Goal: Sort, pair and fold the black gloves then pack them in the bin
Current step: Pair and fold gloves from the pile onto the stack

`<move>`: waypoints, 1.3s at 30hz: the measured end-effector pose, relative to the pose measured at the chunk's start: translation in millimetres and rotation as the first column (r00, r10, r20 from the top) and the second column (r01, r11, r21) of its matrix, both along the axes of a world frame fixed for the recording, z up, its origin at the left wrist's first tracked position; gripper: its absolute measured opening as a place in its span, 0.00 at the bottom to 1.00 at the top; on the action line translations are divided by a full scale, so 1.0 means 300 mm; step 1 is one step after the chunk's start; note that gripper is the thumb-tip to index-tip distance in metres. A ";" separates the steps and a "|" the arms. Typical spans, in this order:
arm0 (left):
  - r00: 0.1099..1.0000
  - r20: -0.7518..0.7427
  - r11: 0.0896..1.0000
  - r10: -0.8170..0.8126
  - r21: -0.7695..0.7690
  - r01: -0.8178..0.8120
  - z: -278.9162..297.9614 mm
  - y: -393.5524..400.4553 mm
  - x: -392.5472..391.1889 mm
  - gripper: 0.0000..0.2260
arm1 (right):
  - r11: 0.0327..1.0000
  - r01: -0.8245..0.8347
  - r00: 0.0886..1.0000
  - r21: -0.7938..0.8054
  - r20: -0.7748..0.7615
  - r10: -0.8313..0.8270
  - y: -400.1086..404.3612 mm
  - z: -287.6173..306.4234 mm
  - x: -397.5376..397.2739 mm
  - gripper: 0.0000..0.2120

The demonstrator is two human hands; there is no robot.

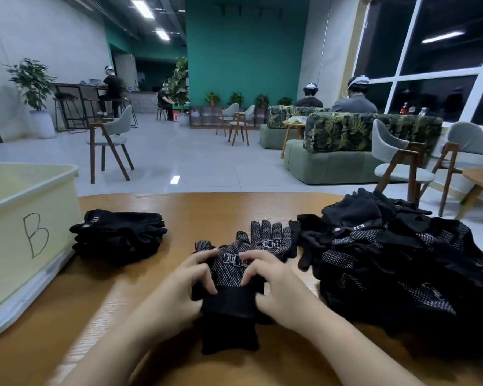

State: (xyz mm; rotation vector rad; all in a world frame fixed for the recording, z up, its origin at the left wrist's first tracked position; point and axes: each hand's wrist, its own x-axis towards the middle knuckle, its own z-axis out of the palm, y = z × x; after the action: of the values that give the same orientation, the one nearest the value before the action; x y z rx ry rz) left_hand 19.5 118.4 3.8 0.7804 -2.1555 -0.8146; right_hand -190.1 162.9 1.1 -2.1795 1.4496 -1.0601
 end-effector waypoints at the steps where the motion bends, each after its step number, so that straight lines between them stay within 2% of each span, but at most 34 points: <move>1: 1.000 0.009 0.999 -0.013 0.032 0.012 -0.009 0.005 0.005 0.16 | 0.999 0.001 1.000 0.035 -0.026 0.000 0.006 -0.007 0.003 0.17; 3: 0.999 0.023 0.998 -0.025 0.063 0.023 -0.020 0.013 0.011 0.14 | 0.997 0.005 0.998 0.079 -0.064 0.000 0.017 -0.017 0.001 0.19; 6: 0.999 0.038 0.996 -0.018 0.089 0.014 -0.039 0.027 0.020 0.17 | 0.993 0.000 0.996 0.119 -0.085 0.010 0.025 -0.034 -0.009 0.18; 9: 0.994 0.107 0.996 -0.009 0.091 -0.001 -0.056 0.048 0.037 0.12 | 0.989 0.011 0.996 0.145 -0.094 0.003 0.030 -0.052 -0.012 0.17; 14: 0.982 0.190 1.000 -0.026 0.014 0.023 -0.050 0.107 0.059 0.13 | 0.995 0.004 0.994 0.104 -0.105 0.007 0.032 -0.055 0.002 0.18; 18: 0.982 0.191 1.000 -0.002 0.009 0.000 -0.056 0.119 0.067 0.11 | 0.996 -0.007 0.996 0.088 -0.093 0.015 0.035 -0.054 0.001 0.15; 23: 0.984 0.172 0.999 0.037 -0.020 -0.034 -0.064 0.116 0.063 0.13 | 0.997 -0.010 0.997 0.083 -0.071 0.016 0.036 -0.054 0.002 0.14; 26: 0.986 0.156 0.998 0.054 -0.028 -0.050 -0.065 0.115 0.060 0.10 | 0.999 -0.009 0.994 0.032 -0.110 0.012 0.040 -0.051 0.004 0.14; 29: 0.986 0.155 0.998 0.059 -0.026 -0.056 -0.071 0.109 0.057 0.17 | 0.998 -0.054 0.986 -0.043 -0.162 0.046 0.041 -0.045 0.019 0.17; 35: 0.987 0.141 0.997 0.076 0.009 -0.078 -0.080 0.100 0.063 0.28 | 0.979 0.014 1.000 -0.202 0.006 -0.013 -0.042 0.026 0.012 0.17; 37: 0.984 0.159 0.997 0.074 0.021 -0.078 -0.080 0.100 0.066 0.28 | 0.965 0.041 0.999 -0.257 0.003 -0.041 -0.097 0.065 -0.011 0.18; 39: 0.982 0.175 0.997 0.077 0.018 -0.081 -0.082 0.100 0.069 0.26 | 0.966 0.077 0.996 -0.248 -0.016 -0.084 -0.142 0.104 -0.043 0.20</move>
State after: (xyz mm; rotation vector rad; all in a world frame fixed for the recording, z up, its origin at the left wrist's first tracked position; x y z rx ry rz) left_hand 40.2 148.6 -20.7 0.9758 -2.2548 -0.7579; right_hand -203.1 120.4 32.3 -2.3269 1.4991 -1.3079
